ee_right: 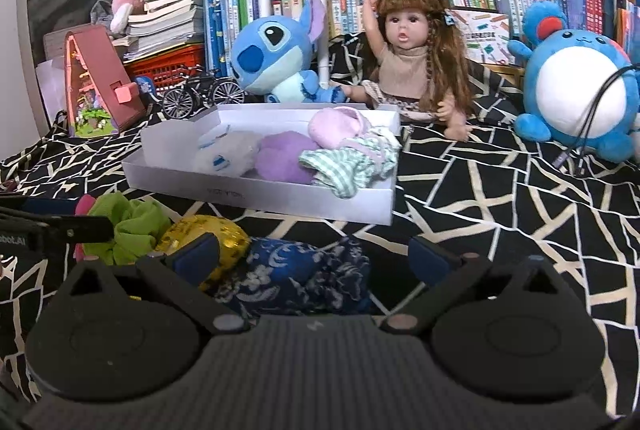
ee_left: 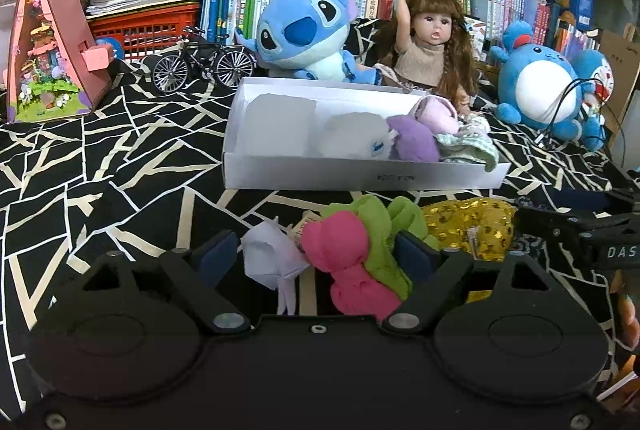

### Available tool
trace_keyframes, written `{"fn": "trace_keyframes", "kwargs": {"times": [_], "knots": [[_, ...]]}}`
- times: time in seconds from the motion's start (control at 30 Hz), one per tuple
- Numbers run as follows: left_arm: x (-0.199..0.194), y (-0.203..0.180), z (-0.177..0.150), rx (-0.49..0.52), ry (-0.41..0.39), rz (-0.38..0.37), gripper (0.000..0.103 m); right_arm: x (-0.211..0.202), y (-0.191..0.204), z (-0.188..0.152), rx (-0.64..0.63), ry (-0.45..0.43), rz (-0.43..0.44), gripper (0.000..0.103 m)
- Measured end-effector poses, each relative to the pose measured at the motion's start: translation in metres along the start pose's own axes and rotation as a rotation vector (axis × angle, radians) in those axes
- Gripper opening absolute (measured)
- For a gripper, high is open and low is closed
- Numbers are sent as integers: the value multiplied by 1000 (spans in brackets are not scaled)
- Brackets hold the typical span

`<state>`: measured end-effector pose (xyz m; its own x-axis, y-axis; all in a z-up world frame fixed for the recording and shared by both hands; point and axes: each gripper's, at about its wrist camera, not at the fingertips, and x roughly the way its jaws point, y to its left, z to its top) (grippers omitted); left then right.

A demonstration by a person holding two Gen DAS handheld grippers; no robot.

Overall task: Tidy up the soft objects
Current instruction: 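Grasp the pink-and-green plush with the left tool while the right tool grasps the blue floral bag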

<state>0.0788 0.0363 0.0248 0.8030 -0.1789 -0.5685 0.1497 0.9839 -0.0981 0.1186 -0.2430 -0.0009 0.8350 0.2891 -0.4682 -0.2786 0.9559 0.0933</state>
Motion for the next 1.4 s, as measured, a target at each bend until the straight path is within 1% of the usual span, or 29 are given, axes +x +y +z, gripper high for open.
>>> {"fn": "trace_keyframes", "kwargs": {"times": [0.03, 0.13, 0.23, 0.3, 0.4, 0.53, 0.67, 0.77, 0.93, 1.2, 1.33, 1.4], "knots": [[-1, 0, 0, -3, 0, -5, 70, -1, -2, -1, 2, 2, -4, 103], [-6, -2, 2, -6, -10, -13, 61, -4, -6, -3, 5, 9, -8, 102], [-10, -7, 2, 22, -25, -22, 57, -6, -6, -4, -13, 15, -14, 101], [-10, -10, 2, 35, -19, -30, 57, -6, -4, -6, -31, 20, -14, 100], [-10, -12, 1, 28, -9, -40, 57, -5, 3, -8, -57, 25, -7, 100], [-16, -14, -1, 29, -23, -43, 59, 0, 12, -10, -90, 27, -1, 100], [-22, -17, -1, 59, -41, -38, 59, 6, 17, -11, -95, 37, 9, 100], [-20, -18, -2, 70, -29, -42, 57, 10, 19, -11, -92, 43, 10, 100], [-6, -16, -4, 27, 14, -56, 57, 16, 19, -14, -89, 60, 16, 100], [7, -15, -3, -4, 19, -63, 57, 22, 20, -15, -88, 74, 13, 100], [14, -13, -3, -29, 44, -71, 64, 24, 22, -15, -99, 75, 11, 100], [19, -11, -3, -50, 64, -74, 64, 25, 22, -14, -104, 78, 12, 100]]}}
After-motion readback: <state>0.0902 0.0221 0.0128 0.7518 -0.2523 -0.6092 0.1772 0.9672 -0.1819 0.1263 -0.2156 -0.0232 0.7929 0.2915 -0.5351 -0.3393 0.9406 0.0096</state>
